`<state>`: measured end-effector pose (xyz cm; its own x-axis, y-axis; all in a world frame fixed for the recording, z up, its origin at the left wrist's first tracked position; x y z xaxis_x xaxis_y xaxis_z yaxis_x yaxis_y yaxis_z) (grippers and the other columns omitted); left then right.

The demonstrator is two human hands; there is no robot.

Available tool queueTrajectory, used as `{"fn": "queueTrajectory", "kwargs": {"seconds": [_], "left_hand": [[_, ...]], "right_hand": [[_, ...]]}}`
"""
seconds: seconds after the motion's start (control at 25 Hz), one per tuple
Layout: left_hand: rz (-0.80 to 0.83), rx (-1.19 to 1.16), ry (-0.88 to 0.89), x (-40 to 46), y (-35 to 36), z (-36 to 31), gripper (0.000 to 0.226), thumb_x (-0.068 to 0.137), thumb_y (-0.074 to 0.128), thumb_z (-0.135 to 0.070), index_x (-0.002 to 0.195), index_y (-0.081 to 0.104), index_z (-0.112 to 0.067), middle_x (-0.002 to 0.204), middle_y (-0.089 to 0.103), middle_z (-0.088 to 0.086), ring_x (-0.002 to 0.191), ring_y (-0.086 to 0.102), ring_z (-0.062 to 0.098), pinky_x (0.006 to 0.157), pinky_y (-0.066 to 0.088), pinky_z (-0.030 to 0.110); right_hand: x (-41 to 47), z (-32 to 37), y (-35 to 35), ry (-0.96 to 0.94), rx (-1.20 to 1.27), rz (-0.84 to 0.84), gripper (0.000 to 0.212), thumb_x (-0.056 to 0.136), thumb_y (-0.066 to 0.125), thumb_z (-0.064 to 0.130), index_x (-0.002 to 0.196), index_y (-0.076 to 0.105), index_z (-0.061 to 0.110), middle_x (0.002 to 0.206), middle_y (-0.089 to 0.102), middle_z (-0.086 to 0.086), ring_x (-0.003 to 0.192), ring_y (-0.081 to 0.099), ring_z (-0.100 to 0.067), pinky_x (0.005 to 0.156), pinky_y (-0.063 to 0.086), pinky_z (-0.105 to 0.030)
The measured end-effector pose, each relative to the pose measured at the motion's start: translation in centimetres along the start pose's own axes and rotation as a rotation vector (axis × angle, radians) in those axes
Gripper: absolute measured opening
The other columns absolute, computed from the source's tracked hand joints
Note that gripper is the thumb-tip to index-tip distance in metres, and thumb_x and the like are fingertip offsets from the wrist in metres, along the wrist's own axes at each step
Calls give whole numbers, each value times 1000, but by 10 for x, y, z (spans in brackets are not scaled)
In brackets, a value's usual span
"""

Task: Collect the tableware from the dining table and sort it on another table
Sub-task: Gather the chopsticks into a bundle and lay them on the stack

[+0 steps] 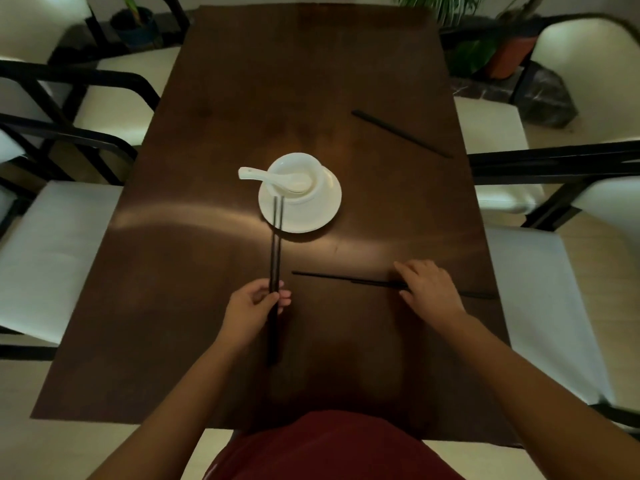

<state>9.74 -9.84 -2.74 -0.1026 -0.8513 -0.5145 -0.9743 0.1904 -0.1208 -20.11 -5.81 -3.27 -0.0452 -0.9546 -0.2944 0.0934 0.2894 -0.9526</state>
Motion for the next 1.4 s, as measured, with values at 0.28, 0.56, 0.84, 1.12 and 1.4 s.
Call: {"fn": "queueTrajectory", "kwargs": {"seconds": [0.28, 0.56, 0.84, 1.12, 1.4], "left_hand": [[-115, -535, -211, -15, 50, 31, 21, 93, 44, 1, 96, 62, -9, 95, 69, 12, 88, 67, 19, 70, 55, 29], [-138, -681, -365, -17, 93, 56, 16, 96, 44, -11, 96, 59, -6, 94, 67, 14, 87, 65, 22, 69, 53, 33], [-155, -703, -452, -25, 129, 64, 11, 95, 45, -10, 98, 55, -5, 97, 63, 15, 87, 61, 22, 76, 50, 33], [-160, -624, -372, -35, 148, 67, 15, 91, 50, 0, 81, 61, -5, 84, 61, 11, 81, 59, 21, 75, 52, 31], [-297, -582, -362, -27, 128, 63, 16, 88, 52, 6, 79, 63, -2, 77, 64, 13, 69, 63, 18, 58, 55, 21]], "right_hand": [[10, 7, 16, -213, -63, 77, 14, 88, 50, 12, 101, 52, 11, 106, 57, -9, 97, 54, -26, 74, 46, -34], [2, 10, 21, -268, 42, 224, 22, 91, 43, 15, 110, 52, 7, 112, 57, -13, 105, 54, -30, 79, 48, -40], [-11, 8, 33, -208, 388, 337, 17, 87, 56, 19, 102, 60, 12, 103, 65, -6, 93, 60, -21, 77, 48, -31], [-18, 40, 48, -3, 786, 366, 4, 77, 66, 20, 81, 65, 20, 76, 64, 7, 70, 59, -6, 56, 42, -13], [-19, 57, 41, -63, 747, 326, 11, 78, 65, 17, 87, 68, 12, 81, 65, 2, 73, 57, -8, 63, 39, -16]]}}
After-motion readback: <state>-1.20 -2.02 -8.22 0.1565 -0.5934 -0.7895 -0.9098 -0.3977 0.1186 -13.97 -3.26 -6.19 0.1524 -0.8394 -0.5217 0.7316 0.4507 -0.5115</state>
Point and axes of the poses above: each hand's wrist, its own x-axis towards the middle knuckle, its own y-axis out of the palm, z = x × y, the point moved 8 cm from there along x, towards the middle knuckle
